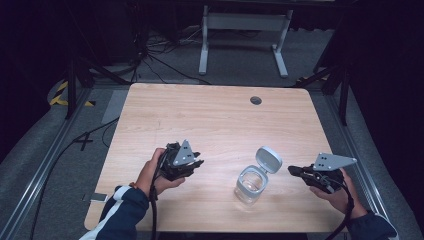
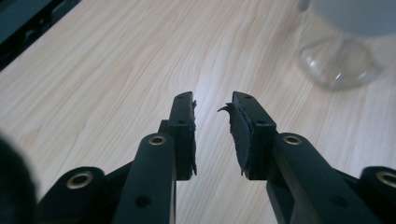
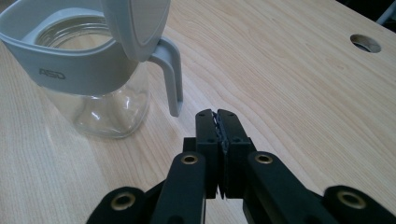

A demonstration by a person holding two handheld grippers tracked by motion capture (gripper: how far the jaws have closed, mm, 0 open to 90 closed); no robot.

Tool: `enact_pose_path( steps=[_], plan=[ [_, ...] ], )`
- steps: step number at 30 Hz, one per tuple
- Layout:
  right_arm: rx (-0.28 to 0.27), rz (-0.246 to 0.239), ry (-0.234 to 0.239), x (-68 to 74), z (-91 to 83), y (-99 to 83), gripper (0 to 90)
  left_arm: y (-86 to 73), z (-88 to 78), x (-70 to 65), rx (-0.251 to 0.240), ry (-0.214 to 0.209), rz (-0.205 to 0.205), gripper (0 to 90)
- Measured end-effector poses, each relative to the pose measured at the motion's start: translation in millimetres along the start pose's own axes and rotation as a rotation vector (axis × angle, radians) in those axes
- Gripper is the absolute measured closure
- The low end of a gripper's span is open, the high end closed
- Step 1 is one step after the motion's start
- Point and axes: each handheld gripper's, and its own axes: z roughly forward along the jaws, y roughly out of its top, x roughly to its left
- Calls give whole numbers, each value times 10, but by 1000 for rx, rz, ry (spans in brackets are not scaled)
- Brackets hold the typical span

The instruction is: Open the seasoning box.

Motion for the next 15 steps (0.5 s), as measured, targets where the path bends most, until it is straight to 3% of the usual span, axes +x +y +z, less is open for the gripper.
enact_pose_path(
  steps=[2,7,15],
  plan=[
    [3,-5,-2,1,-16,2,881,-162,-70,45,26,19,-25,703],
    [10,-17,-16,10,-33,-15,871,-392,-132,78,67,41,-49,700],
    [21,-16,-38,-13,-93,-144,791,-761,-230,112,102,69,-124,587]
  ],
)
